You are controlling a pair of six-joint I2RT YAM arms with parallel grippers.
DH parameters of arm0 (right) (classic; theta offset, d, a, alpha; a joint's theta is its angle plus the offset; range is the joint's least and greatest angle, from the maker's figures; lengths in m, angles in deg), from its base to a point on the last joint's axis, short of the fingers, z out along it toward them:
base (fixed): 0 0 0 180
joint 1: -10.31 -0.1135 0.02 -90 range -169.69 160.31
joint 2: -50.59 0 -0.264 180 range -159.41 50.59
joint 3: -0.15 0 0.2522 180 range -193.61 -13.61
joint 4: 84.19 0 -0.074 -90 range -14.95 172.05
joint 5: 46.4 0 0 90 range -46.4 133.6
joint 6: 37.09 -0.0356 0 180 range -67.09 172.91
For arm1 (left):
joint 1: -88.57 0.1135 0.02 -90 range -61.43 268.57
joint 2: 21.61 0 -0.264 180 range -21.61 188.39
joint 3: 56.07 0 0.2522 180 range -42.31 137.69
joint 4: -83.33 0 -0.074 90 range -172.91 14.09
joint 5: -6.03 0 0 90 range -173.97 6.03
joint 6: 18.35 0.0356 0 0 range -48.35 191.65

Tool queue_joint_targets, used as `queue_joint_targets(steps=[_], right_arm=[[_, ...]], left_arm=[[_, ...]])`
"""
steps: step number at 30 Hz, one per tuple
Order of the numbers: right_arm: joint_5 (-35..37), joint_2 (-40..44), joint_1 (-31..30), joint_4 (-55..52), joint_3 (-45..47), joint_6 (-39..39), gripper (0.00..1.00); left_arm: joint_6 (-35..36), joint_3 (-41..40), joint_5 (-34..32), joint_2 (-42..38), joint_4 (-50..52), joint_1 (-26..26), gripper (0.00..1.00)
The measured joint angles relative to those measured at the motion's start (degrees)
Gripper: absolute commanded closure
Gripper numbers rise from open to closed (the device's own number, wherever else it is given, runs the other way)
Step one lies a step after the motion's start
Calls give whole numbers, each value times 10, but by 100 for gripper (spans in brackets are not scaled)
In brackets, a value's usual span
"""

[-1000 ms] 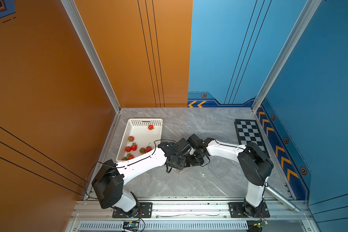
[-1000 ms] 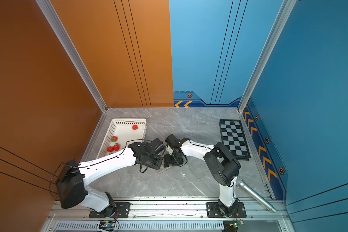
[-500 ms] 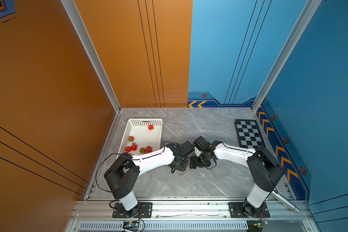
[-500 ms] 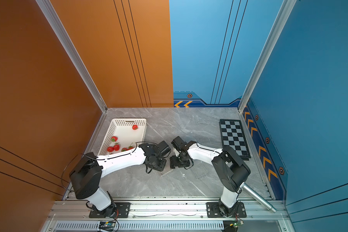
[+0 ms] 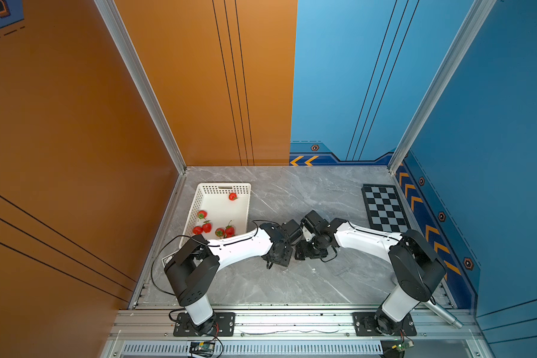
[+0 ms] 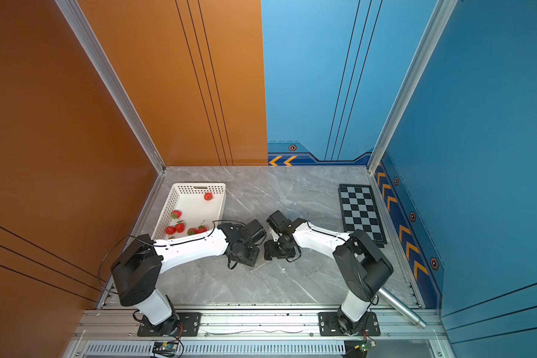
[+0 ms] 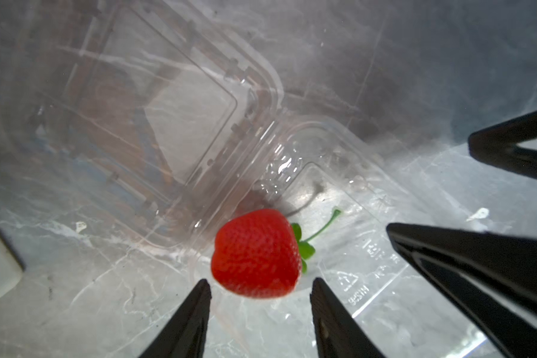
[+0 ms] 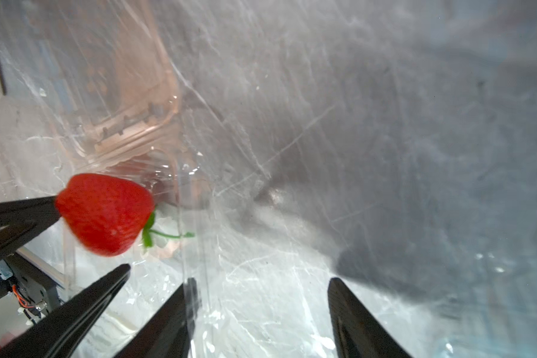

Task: Pack strawberries into containers
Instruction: Place the strawberry in the packing box.

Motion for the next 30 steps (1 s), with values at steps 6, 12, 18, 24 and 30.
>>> queue_joint_targets(steps=[6,12,18,24,30], right_arm=[[0,10,0,1,0,-3,30],[2,23,0,2,0,-3,30],[3,38,0,2,0,-3,30],[7,43,0,2,-1,-2,30],[7,43,0,2,-6,-2,30]], left_arm=[[0,0,-5,-1,0,0,43],[0,0,-12,-28,0,0,42],[0,0,-20,-63,0,0,42],[0,0,-20,-66,0,0,42],[0,-1,-33,-75,10,14,41]])
